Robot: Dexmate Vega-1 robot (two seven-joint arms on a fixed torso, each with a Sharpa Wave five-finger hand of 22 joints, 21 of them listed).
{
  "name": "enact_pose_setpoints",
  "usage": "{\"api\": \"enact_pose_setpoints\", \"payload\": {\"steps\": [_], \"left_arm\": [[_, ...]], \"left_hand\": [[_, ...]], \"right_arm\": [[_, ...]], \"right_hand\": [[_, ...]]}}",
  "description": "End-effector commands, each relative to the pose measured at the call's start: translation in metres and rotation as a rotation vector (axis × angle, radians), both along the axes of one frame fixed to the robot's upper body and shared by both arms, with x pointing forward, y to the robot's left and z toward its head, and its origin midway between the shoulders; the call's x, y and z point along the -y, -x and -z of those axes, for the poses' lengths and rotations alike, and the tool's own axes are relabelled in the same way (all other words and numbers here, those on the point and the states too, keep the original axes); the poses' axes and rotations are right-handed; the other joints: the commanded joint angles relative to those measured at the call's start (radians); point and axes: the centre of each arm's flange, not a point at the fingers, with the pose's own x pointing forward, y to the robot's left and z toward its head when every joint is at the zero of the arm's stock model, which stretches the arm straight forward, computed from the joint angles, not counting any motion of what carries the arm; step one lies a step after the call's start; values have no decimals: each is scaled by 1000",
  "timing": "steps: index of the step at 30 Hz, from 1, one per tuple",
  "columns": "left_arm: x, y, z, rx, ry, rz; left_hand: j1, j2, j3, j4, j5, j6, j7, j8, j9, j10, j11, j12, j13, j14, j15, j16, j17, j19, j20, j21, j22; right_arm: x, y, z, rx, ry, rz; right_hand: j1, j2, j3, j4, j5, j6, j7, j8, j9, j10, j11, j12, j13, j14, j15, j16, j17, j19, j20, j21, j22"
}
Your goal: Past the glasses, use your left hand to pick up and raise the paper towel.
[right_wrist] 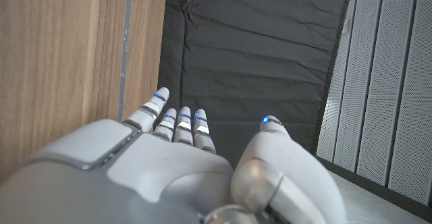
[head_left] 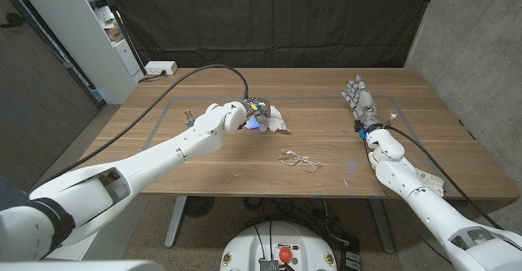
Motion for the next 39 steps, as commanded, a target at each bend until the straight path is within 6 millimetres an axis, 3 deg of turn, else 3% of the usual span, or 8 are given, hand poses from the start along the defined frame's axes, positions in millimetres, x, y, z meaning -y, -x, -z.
{"api": "enact_pose_setpoints", "payload": {"steps": [1,39], "left_arm": [[1,4,-6,8,1,-2],[-7,28,-40,91,6,-9]], "left_hand": [[-2,-4,0,6,1,20,-20,-3,8,6,-10,-6,4,-2,-21,-5,4,-6,6,-1,2],[0,4,-6,7,1,7,-18,-7,10,3,-12,-15,22,-6,-20,-11,18,-14,3,-1,2]], "right_arm": [[1,1,-2,5,-1,0],[-4,12,-6,30,-3,4]], "right_hand": [[4,10,0,-2,2,9,-2,-3,2,5,2,-1,4,5,5,8,2,2,3,-4,5],[4,12,-3,-5,2,11,2,-3,2,9,4,-1,4,7,4,8,3,4,2,-3,5]]}}
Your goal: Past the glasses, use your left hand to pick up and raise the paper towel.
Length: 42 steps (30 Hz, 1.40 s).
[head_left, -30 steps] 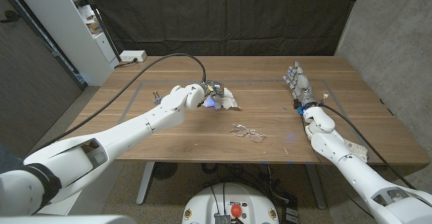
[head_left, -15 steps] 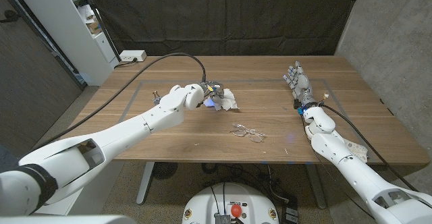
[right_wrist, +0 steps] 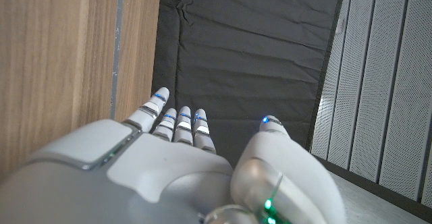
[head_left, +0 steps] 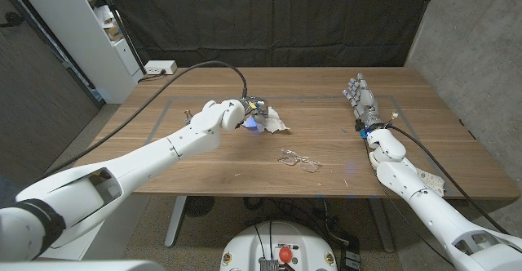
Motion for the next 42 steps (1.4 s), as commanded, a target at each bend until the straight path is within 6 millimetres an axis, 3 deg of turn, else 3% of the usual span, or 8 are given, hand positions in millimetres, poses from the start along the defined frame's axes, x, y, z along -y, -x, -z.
{"api": "enact_pose_setpoints", "payload": {"steps": [1,42], "left_arm": [[-2,9,-14,40,5,2],[-10,29,-48,91,30,61]], "left_hand": [[0,4,-2,3,6,-6,-5,3,0,-2,0,-3,4,-8,-20,-3,5,-3,0,-1,2],[2,9,-7,2,7,-18,-9,-1,3,-17,-1,-19,21,-22,-23,-6,20,-14,5,-3,3]], "right_arm": [[-3,3,-2,9,2,-1],[-5,7,-11,29,-2,14]], "right_hand": [[-1,7,1,-1,2,11,2,-3,2,6,1,-1,4,7,4,8,3,5,2,-3,5],[0,9,-1,-4,2,13,2,-3,2,6,-1,-1,4,10,3,8,3,6,2,-3,5]]}}
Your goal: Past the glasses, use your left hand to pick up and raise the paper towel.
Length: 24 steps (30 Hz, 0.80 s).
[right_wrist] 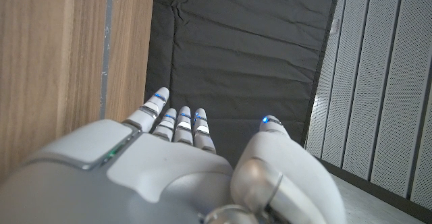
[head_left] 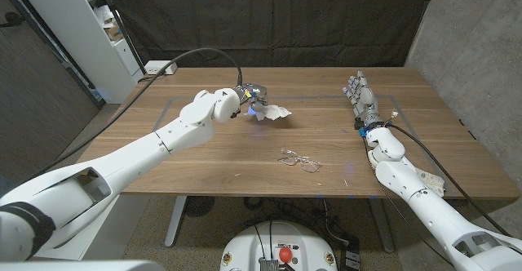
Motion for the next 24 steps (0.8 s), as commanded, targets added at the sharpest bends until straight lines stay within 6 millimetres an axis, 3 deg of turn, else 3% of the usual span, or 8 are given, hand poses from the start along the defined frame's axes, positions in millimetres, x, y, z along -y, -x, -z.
{"api": "enact_pose_setpoints", "payload": {"steps": [1,24], "left_arm": [[-1,5,-12,18,-1,19],[-2,20,-36,53,-19,88]], "left_hand": [[2,8,-3,-1,4,-2,-4,-1,4,1,-3,-5,3,-5,-28,0,6,-5,3,-3,3],[-3,9,-5,1,3,-3,-9,-1,5,-1,-9,-11,11,-13,-26,-5,8,-11,4,-4,3]], "right_arm": [[0,1,-5,8,2,7],[-2,2,-12,16,8,20]], "right_hand": [[0,10,-1,-4,2,9,-2,-2,2,6,0,-1,4,9,2,8,3,6,2,-3,5],[0,11,-3,-5,2,10,-3,-2,2,9,0,-1,4,11,3,8,3,7,2,-3,5]]}}
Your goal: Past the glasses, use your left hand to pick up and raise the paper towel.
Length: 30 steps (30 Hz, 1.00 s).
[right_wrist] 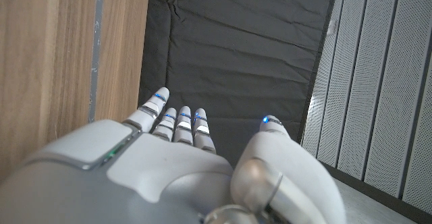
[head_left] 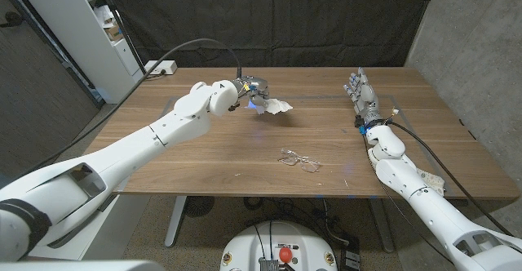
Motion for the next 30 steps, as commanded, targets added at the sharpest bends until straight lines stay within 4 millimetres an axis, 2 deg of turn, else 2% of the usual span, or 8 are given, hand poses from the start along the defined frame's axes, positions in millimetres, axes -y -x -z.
{"api": "enact_pose_setpoints", "payload": {"steps": [1,10,30], "left_arm": [[-2,8,-12,9,16,58],[-5,16,-21,-4,59,141],[-4,37,-41,21,76,205]], "left_hand": [[-3,10,-5,1,4,2,-3,0,6,-1,-9,-4,4,-6,-30,-2,4,-6,-1,-4,3],[-2,9,-5,0,4,5,-3,1,7,2,-13,-4,7,-4,-31,-2,4,-7,-1,-4,3],[1,8,-6,-2,4,9,0,4,8,8,-10,-6,15,-3,-30,-2,6,-8,1,-3,3]], "right_arm": [[-2,-1,-4,2,2,6],[-4,-2,-5,0,5,8],[-6,-4,-9,2,9,10]], "right_hand": [[0,11,-1,-2,2,10,-2,-2,2,6,3,-1,5,6,-2,9,3,7,1,-3,5],[0,12,-1,-3,2,11,-2,-2,2,6,5,-1,5,6,-2,8,4,8,1,-3,5],[1,14,-2,-4,2,15,-4,-1,2,11,5,1,4,9,-3,9,4,10,0,-2,5]]}}
